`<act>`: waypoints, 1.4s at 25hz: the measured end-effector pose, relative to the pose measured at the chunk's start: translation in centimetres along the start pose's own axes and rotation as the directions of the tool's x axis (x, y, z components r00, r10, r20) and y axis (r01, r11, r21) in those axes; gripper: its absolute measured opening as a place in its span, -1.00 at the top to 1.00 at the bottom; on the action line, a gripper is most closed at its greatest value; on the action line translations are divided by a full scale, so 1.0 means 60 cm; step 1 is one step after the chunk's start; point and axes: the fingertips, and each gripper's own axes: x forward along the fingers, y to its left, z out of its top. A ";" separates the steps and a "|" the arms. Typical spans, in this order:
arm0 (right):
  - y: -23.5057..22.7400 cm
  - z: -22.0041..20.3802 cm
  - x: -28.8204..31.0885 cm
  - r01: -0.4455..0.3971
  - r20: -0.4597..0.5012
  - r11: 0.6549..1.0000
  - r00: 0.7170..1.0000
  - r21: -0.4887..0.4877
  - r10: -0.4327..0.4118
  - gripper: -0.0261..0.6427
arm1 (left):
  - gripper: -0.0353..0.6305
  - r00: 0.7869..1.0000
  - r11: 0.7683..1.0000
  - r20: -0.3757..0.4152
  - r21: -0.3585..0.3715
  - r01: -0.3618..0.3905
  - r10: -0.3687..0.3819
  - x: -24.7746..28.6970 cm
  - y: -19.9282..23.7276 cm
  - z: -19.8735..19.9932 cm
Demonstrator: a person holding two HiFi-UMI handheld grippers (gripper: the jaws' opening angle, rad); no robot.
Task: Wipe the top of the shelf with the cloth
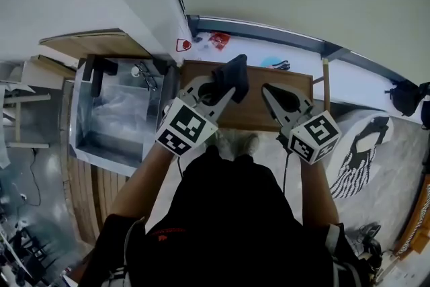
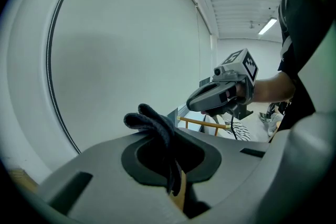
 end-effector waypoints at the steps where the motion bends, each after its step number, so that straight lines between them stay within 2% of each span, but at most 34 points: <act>1: -0.001 0.009 0.000 0.002 0.009 1.000 1.000 -0.009 -0.002 0.91 | 0.78 1.000 1.000 0.010 0.006 -0.006 0.006 -0.004 0.004 0.008; 5: -0.007 0.042 0.000 0.009 0.039 1.000 0.999 -0.030 -0.007 0.91 | 0.78 0.999 1.000 0.049 0.018 -0.025 0.024 -0.016 0.020 0.040; 11: -0.009 0.061 0.000 0.004 0.062 0.999 0.998 -0.033 -0.002 0.91 | 0.78 0.996 0.999 0.087 -0.011 -0.032 0.033 -0.024 0.026 0.055; 17: -0.009 0.061 0.001 -0.004 0.061 0.999 0.998 -0.037 0.006 0.91 | 0.78 0.996 0.999 0.085 -0.034 -0.033 0.036 -0.023 0.027 0.049; 35: -0.018 0.044 0.002 -0.005 0.040 1.000 0.999 -0.024 0.006 0.91 | 0.78 0.997 0.999 0.070 -0.034 -0.038 0.040 -0.015 0.024 0.044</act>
